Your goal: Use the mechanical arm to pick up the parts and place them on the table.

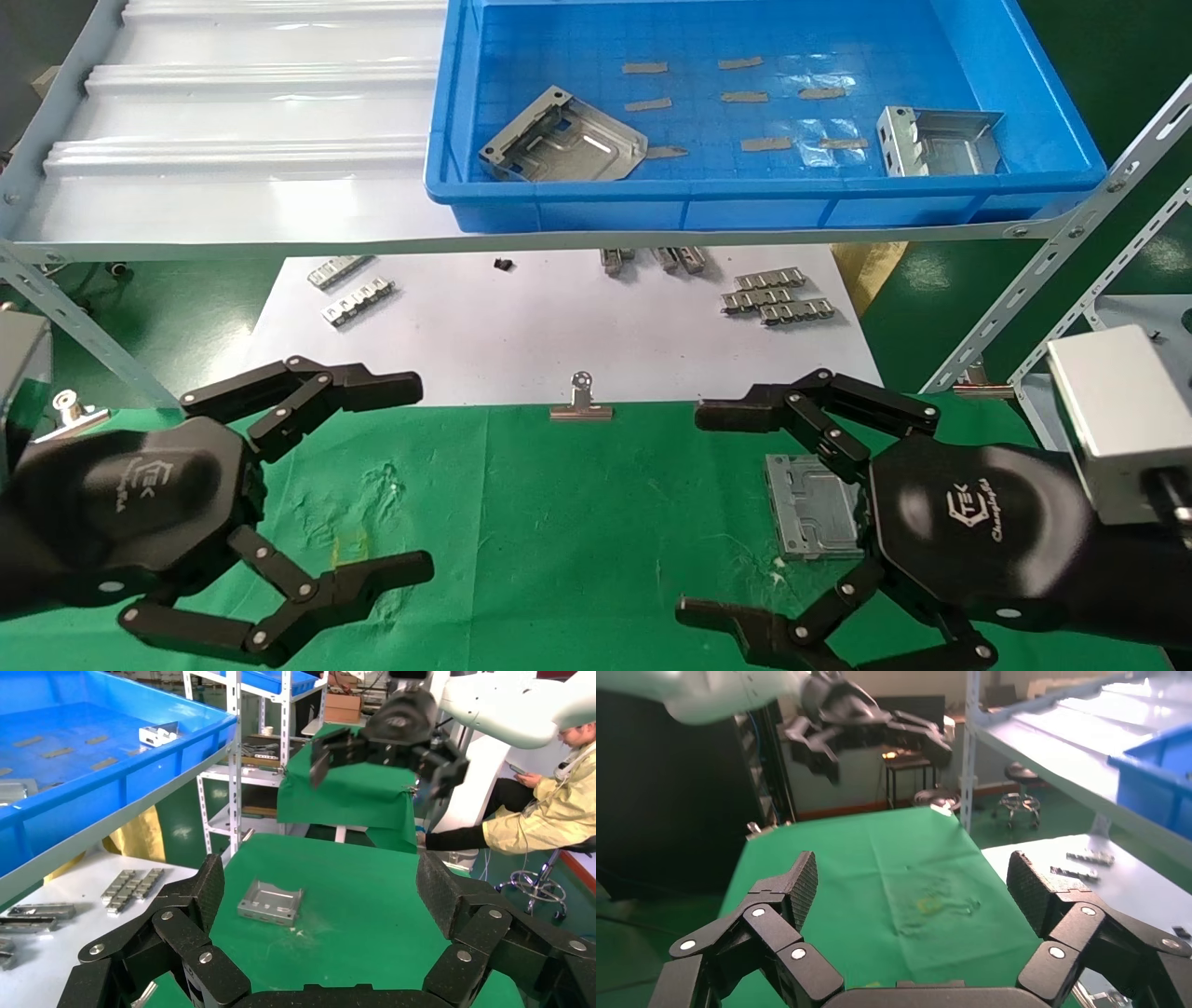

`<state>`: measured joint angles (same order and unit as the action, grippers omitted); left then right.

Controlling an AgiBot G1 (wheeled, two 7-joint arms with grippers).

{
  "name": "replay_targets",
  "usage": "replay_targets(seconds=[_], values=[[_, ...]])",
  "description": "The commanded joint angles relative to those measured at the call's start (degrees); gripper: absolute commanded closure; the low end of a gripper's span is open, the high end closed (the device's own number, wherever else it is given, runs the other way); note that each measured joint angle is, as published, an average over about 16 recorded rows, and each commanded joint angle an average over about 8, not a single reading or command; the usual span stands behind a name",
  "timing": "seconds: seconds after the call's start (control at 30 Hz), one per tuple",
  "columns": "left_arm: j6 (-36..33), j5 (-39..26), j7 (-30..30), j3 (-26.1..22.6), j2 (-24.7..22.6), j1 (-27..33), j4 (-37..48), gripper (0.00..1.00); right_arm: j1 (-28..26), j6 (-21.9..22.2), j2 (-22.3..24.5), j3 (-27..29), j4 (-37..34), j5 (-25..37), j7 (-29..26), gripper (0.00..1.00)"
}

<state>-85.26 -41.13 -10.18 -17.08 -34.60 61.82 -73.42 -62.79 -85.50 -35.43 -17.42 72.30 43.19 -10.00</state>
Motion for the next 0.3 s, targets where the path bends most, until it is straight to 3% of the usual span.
replay_targets(seconds=[0.03, 0.3], values=[[0.0, 0.0, 0.0, 0.0, 0.0, 0.0, 0.0, 0.0, 1.2, -0.2, 0.4, 1.3, 1.2, -1.3, -0.7, 0.0], [0.0, 0.0, 0.0, 0.0, 0.0, 0.0, 0.0, 0.0, 2.3, -0.3, 0.7, 2.6, 2.3, -2.6, -1.2, 0.0]])
